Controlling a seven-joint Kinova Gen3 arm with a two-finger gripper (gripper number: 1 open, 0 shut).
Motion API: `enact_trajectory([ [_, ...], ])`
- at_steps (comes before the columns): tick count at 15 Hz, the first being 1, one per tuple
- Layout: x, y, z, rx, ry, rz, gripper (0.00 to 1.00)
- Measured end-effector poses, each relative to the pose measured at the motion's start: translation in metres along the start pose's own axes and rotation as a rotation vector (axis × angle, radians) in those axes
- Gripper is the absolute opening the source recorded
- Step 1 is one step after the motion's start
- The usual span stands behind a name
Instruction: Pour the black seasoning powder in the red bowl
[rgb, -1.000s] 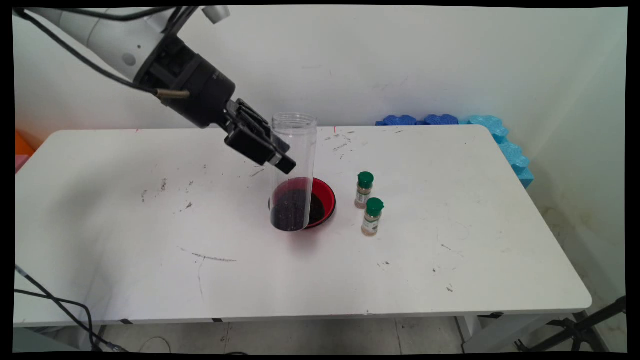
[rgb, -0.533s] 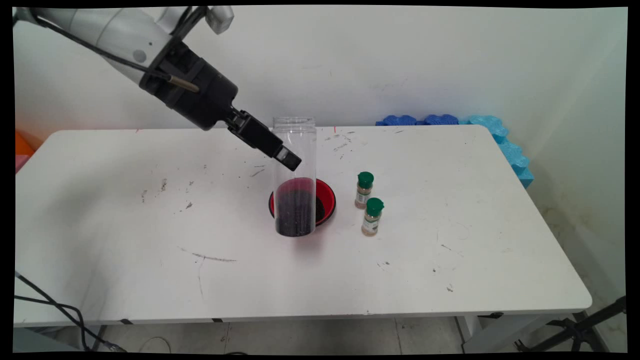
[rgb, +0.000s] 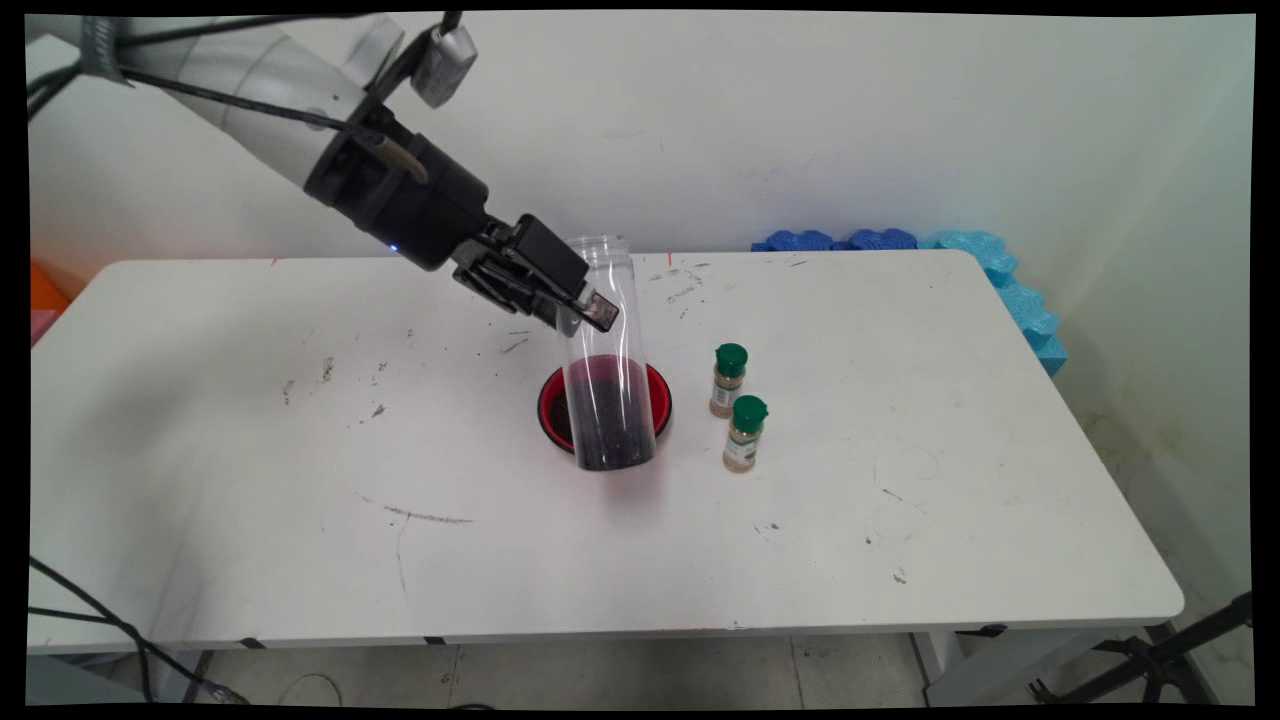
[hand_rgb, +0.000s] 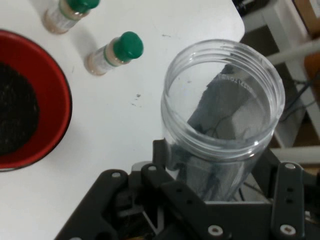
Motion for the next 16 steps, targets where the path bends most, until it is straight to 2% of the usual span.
enact_trajectory([
  [5,0.001,-0.016,0.012,0.012,0.014,-0.182,0.00],
  [8,0.001,-0.023,0.017,0.015,0.014,-0.257,0.00],
  [16,-0.001,-0.038,0.029,-0.023,0.015,-0.560,0.00],
])
